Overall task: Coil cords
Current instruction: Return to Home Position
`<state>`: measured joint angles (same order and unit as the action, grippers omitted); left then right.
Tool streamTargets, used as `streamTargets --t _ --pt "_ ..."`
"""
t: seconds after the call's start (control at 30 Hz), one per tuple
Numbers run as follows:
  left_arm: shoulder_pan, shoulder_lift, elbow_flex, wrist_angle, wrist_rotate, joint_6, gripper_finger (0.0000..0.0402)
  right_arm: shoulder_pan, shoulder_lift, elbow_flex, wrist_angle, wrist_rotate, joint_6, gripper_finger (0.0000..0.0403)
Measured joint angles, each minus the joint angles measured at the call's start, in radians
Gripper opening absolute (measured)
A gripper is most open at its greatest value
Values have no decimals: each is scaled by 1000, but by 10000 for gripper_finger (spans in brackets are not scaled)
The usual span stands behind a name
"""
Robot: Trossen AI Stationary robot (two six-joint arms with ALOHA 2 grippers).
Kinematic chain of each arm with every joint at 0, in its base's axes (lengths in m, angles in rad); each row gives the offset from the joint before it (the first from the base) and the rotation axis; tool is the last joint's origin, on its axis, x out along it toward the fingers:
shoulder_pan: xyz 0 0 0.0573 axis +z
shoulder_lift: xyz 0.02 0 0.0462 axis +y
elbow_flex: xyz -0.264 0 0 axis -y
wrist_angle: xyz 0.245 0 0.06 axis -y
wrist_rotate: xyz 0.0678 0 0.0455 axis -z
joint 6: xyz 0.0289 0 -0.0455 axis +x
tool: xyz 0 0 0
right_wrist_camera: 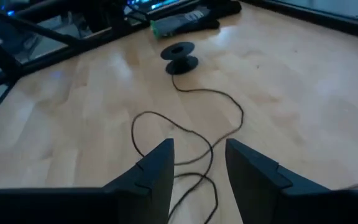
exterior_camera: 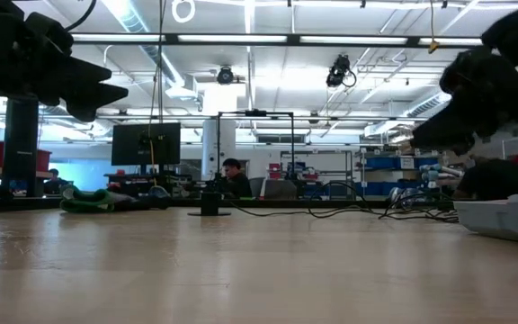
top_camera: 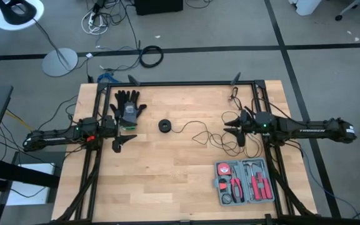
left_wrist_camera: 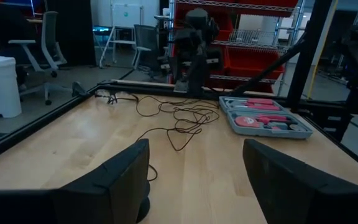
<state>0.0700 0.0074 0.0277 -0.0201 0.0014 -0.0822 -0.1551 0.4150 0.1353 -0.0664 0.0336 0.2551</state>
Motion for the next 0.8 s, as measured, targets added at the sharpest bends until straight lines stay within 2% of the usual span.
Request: streamTargets --t 0.2,0.5,0.8 --pt "0 0 0 0 0 0 264 69 -107 -125 99 108 77 144" --pt "0 0 0 1 -2 17 264 148 -134 -124 104 147 32 144" --pt "0 0 0 7 -2 25 264 144 -239 -124 106 163 -47 146"
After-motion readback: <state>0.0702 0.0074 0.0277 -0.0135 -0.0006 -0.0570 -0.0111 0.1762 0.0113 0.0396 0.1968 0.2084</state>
